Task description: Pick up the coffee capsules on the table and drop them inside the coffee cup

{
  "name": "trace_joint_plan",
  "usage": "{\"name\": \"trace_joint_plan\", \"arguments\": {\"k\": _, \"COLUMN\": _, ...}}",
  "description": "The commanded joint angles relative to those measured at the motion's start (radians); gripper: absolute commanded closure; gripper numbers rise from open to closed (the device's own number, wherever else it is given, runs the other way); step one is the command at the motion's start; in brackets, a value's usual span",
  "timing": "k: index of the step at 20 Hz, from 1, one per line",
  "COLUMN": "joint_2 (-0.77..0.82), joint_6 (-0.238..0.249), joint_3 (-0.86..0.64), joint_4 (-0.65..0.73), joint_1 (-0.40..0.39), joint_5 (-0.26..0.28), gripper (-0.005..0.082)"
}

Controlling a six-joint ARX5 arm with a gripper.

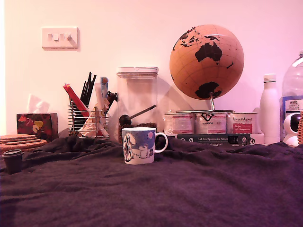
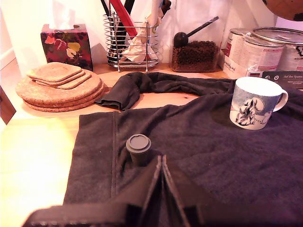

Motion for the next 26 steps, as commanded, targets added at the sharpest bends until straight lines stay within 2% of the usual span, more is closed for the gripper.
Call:
{"name": "trace_joint_plan", "arguments": {"k": 1, "joint_2": -0.01, "joint_6": -0.003, "joint_3": -0.009, "joint_4": -0.043, "joint_1": -0.002, "joint_5": 0.009, "gripper": 0.0793}}
{"name": "trace_joint_plan", "arguments": {"k": 8, "joint_2": -0.01, "joint_6": -0.003, "joint_3": -0.009, "joint_4": -0.011, "joint_1": -0.002, "joint_5": 0.009, "gripper": 0.0793}}
{"name": "trace_joint_plan", "arguments": {"k": 10, "joint_2": -0.01, "joint_6": -0.01, "joint_3": -0.009, "joint_4": 0.001, "joint_1": -0.002, "joint_5": 0.01, "gripper": 0.0793}}
{"name": "trace_joint_plan", "arguments": {"k": 11, "joint_2": -0.01, "joint_6": -0.04, "joint_3": -0.009, "joint_4": 0.009, "joint_1": -0.002, "joint_5": 0.01, "gripper": 0.0793}}
{"name": "trace_joint_plan", "arguments": {"k": 19, "joint_2": -0.002, "joint_6": -0.052, "joint_3": -0.009, "joint_4": 0.056, "joint_1": -0.002, "joint_5": 0.016, "gripper": 0.0751}}
{"name": "trace_joint_plan", "arguments": {"k": 20, "joint_2": 0.004, "joint_6": -0.053, "joint_3": -0.009, "joint_4": 0.058, "joint_1": -0.002, "joint_5": 0.004, "gripper": 0.0682}}
{"name": "trace_joint_plan", "arguments": {"k": 21, "joint_2": 0.013, "joint_6": -0.056, "joint_3": -0.009, "joint_4": 0.067, "joint_1": -0.002, "joint_5": 0.0, "gripper": 0.0537}}
{"name": "trace_joint_plan", "arguments": {"k": 23, "joint_2": 0.035, "joint_6": -0.074, "joint_3": -0.009, "joint_4": 0.112, "joint_1": -0.002, "joint_5": -0.01, "gripper": 0.0191}}
{"name": "trace_joint_plan", "arguments": {"k": 24, "joint_2": 0.048, "joint_6": -0.074, "joint_3": -0.009, "joint_4": 0.124, "joint_1": -0.002, "joint_5": -0.011, "gripper": 0.0082}}
{"name": "trace_joint_plan", "arguments": {"k": 25, "joint_2": 0.063, "joint_6": -0.065, "joint_3": -0.009, "joint_4": 0.13, "joint_1": -0.001, "joint_5": -0.011, "gripper": 0.0032}}
{"name": "trace_joint_plan", "arguments": {"k": 26, "joint_2": 0.078, "joint_6": -0.055, "joint_3": -0.009, "joint_4": 0.134, "joint_1": 0.0, "joint_5": -0.016, "gripper": 0.0029}}
